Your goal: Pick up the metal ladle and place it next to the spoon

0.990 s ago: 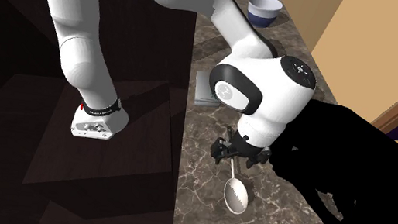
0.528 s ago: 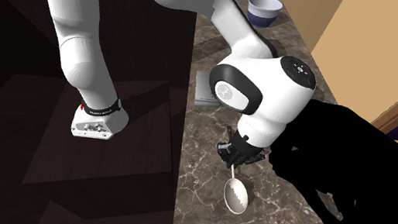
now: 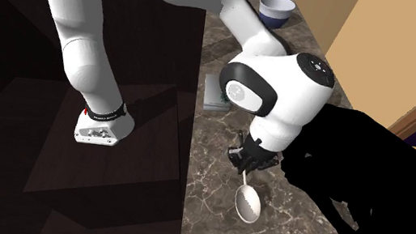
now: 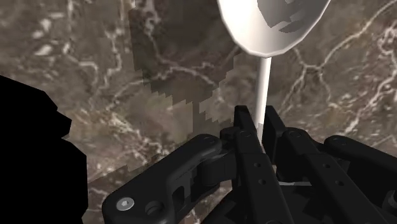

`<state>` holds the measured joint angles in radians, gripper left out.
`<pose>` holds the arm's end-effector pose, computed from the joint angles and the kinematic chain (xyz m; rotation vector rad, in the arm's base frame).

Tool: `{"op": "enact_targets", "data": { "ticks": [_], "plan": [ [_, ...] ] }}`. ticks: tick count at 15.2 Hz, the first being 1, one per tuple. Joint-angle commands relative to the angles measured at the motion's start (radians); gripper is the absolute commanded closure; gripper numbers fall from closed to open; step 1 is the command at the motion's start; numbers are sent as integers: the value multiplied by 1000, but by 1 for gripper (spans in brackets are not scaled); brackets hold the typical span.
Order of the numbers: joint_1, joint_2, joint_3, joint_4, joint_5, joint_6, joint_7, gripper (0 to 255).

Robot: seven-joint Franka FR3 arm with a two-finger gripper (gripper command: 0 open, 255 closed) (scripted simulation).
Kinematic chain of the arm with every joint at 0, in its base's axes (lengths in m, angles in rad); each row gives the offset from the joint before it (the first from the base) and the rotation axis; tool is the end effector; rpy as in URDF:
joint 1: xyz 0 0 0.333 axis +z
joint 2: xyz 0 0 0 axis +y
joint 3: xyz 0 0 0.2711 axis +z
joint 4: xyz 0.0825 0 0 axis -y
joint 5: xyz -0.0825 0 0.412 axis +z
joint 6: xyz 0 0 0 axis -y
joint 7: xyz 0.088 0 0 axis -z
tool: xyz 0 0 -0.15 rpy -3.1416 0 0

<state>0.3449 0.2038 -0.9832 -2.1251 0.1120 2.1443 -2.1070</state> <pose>0.4501 -0.3349 0.2449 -2.3404 -1.9820 0.1447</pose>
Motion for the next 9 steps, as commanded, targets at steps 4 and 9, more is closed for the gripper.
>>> {"op": "enact_targets", "data": {
  "ticks": [4, 9],
  "plan": [
    [26, -57, -21, 25, -56, -57, 38, 255],
    [43, -108, -32, 59, -104, -120, 70, 255]
  ]
}}
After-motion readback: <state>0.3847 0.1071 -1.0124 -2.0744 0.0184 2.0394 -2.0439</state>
